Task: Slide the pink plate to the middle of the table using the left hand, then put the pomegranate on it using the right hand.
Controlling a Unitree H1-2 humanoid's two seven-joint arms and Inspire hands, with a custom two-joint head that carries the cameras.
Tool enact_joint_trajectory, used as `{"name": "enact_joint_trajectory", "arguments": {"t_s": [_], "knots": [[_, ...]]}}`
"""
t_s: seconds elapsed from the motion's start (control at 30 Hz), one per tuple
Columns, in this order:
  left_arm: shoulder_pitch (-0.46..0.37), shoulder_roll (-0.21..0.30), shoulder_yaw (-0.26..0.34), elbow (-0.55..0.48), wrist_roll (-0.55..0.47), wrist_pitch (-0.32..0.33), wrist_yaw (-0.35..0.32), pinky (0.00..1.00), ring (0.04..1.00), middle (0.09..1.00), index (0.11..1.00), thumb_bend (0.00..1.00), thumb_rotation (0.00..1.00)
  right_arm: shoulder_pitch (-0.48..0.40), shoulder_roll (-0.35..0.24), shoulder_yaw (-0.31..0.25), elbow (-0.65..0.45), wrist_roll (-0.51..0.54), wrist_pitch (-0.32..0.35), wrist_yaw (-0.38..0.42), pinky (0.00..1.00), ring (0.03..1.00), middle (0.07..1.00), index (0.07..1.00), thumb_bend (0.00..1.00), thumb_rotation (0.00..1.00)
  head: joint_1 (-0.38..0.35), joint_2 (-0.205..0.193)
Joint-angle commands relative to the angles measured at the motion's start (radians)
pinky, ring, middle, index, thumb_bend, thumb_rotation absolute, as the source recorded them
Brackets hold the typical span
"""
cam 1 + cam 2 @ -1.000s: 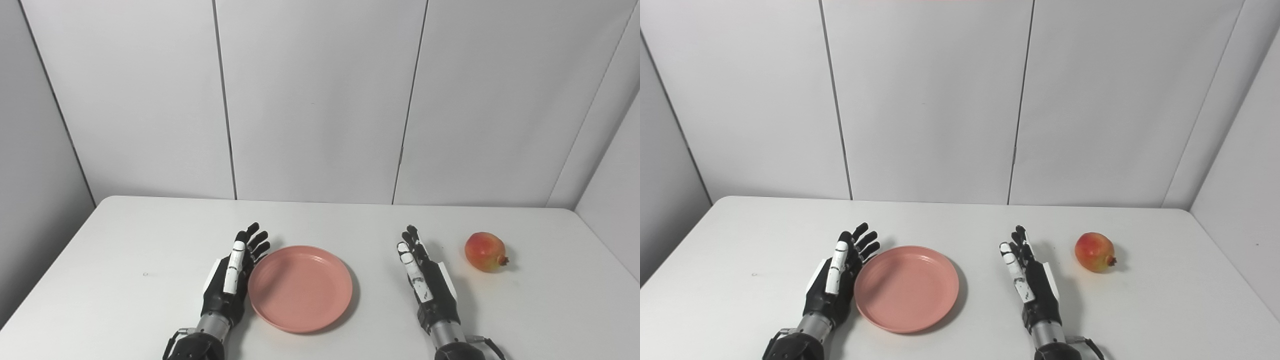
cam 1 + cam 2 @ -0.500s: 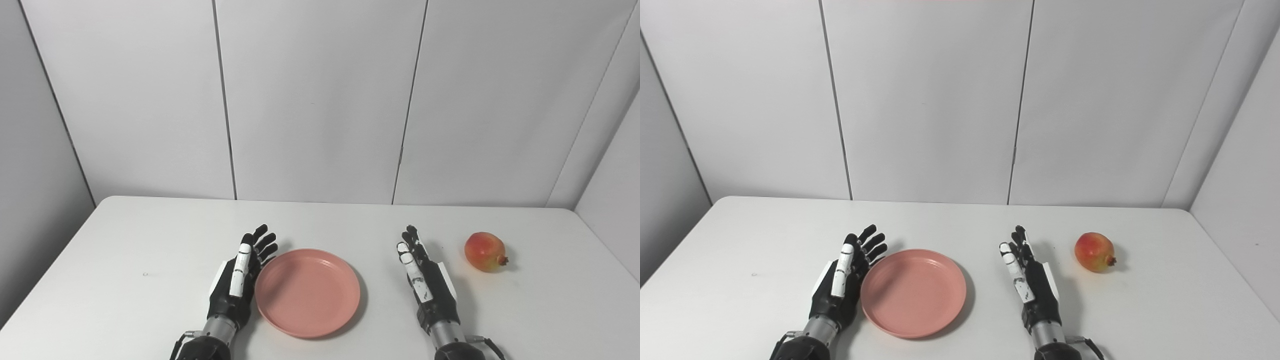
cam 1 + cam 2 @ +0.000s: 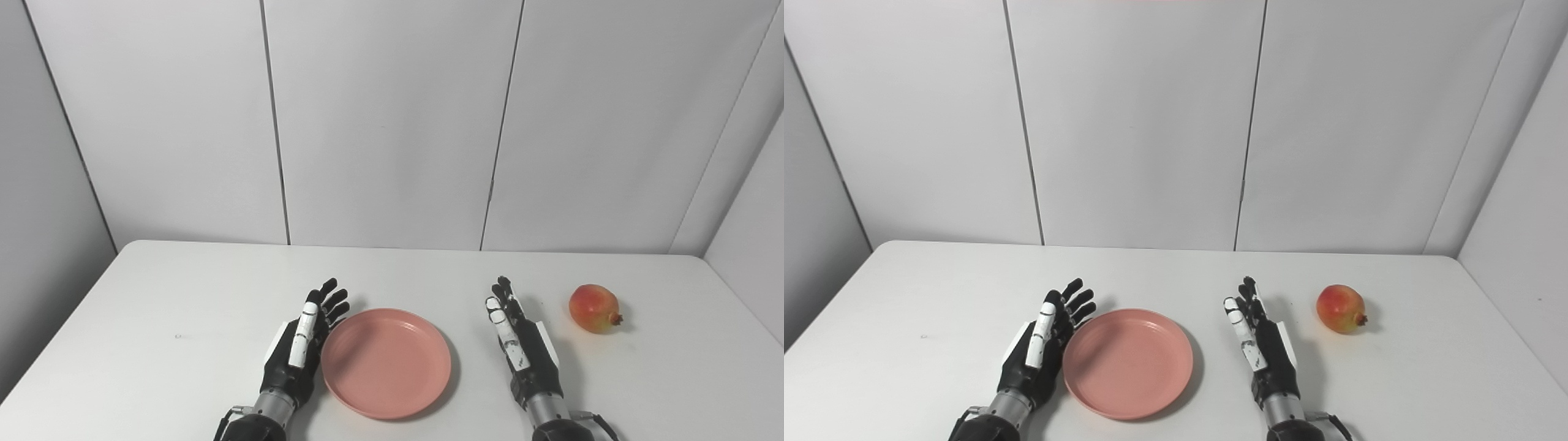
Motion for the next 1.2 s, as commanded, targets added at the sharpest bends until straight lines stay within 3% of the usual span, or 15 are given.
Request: {"name": "enact_joint_trajectory", "arguments": {"t_s": [0.0,0.27,0.57,0.73,0.8,1.0,1.17], "knots": [[0.003,0.008,-0.009,0.009,0.009,-0.004,-0.021,0.91,0.932,0.934,0.931,0.56,1.0,-0.032,-0.005,-0.001,-0.035,0.0,0.0,0.002,0.99,0.972,0.986,0.996,0.59,0.81,-0.003,0.002],[0.0,0.016,-0.014,0.016,0.011,-0.005,-0.022,0.91,0.939,0.939,0.938,0.56,1.0,-0.053,-0.016,-0.024,-0.049,-0.016,-0.031,-0.03,0.98,0.963,0.975,0.999,0.57,0.84,-0.007,0.0],[-0.002,0.018,-0.014,0.028,0.02,-0.025,-0.021,0.92,0.938,0.937,0.933,0.55,1.0,-0.095,-0.094,-0.023,-0.063,-0.183,-0.152,-0.132,0.94,0.934,0.951,0.96,0.58,0.84,-0.014,-0.003],[-0.001,0.019,-0.015,0.024,0.022,-0.025,-0.02,0.92,0.939,0.94,0.937,0.56,1.0,-0.103,-0.127,-0.025,-0.092,-0.288,-0.13,-0.203,0.87,0.915,0.933,0.962,0.6,0.71,-0.018,-0.003],[-0.001,0.019,-0.015,0.025,0.023,-0.028,-0.021,0.92,0.939,0.94,0.937,0.56,1.0,-0.108,-0.136,-0.029,-0.092,-0.301,-0.133,-0.219,0.86,0.91,0.931,0.961,0.6,0.7,-0.022,-0.003],[0.0,0.025,-0.016,0.027,0.022,-0.031,-0.028,0.93,0.945,0.946,0.943,0.56,1.0,-0.125,-0.16,-0.045,-0.085,-0.327,-0.127,-0.257,0.83,0.902,0.926,0.948,0.66,0.49,-0.046,-0.008],[0.0,0.031,-0.013,0.033,0.017,-0.034,-0.034,0.93,0.949,0.949,0.947,0.56,1.0,-0.14,-0.179,-0.056,-0.047,-0.336,-0.158,-0.288,0.85,0.905,0.928,0.95,0.67,0.42,-0.071,-0.017]]}}
